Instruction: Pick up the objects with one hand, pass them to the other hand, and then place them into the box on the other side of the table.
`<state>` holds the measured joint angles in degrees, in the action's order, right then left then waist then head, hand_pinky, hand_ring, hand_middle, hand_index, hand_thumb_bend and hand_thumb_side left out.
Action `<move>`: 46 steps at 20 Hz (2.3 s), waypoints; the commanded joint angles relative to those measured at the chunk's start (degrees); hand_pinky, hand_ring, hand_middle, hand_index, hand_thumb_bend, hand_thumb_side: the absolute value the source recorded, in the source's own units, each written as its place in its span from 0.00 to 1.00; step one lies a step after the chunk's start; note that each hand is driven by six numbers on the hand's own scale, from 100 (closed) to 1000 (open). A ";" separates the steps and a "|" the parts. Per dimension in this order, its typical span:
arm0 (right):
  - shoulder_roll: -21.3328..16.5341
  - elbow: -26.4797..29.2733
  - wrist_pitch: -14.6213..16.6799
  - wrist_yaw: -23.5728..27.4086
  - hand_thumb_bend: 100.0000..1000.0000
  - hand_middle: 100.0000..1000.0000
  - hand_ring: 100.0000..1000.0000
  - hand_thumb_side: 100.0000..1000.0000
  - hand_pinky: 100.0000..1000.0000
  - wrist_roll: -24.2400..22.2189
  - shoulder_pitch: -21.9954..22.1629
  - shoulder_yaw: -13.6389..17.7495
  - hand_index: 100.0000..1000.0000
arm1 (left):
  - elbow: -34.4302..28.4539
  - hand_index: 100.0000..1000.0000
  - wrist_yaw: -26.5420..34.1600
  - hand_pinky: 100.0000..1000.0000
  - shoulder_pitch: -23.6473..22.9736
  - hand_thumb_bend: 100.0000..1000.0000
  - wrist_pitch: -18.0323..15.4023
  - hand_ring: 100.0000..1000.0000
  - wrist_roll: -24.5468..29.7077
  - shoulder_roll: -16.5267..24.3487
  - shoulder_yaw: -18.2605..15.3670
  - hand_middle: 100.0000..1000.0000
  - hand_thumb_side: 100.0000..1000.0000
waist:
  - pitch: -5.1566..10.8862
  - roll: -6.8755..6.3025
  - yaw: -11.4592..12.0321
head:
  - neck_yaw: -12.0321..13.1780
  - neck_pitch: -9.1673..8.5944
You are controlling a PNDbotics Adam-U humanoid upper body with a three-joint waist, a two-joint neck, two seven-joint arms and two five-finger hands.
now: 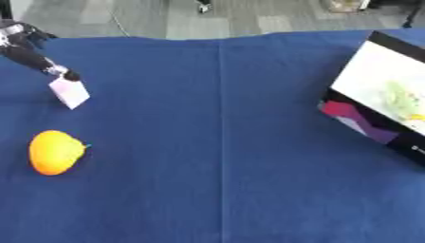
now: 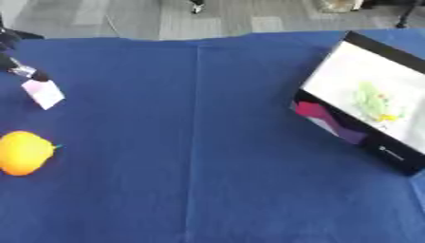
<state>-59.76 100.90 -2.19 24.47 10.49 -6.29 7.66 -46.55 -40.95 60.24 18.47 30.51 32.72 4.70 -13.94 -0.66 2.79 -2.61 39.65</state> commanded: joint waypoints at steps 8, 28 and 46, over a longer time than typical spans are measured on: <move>-0.63 1.39 -0.85 -1.87 0.00 1.00 1.00 0.50 1.00 -0.10 -1.20 -0.07 1.00 | 4.01 0.86 -1.53 0.92 2.18 0.96 1.48 0.92 2.47 1.56 -2.57 0.77 0.27 | -1.02 -1.13 -1.12 | 0.05 -1.23; 0.98 1.31 -1.72 -4.67 0.00 1.00 1.00 0.51 1.00 -1.23 -1.67 -1.31 1.00 | 7.10 0.74 -7.61 0.93 2.45 0.80 4.16 0.92 4.33 0.24 -2.74 0.78 0.18 | -2.11 -1.47 -1.69 | 0.69 -1.51; 1.08 -0.43 -1.35 -5.38 0.00 1.00 1.00 0.50 1.00 -1.93 -2.10 -1.58 1.00 | 7.13 0.71 -8.87 0.92 3.00 0.66 4.35 0.91 5.02 -0.37 -2.77 0.77 0.07 | -1.88 -1.40 -1.72 | 0.83 -1.70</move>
<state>-57.22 100.30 -3.58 19.41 8.55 -8.05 5.50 -38.96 -49.41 61.59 22.78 35.34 31.12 1.98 -16.08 -1.45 1.12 -1.91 38.65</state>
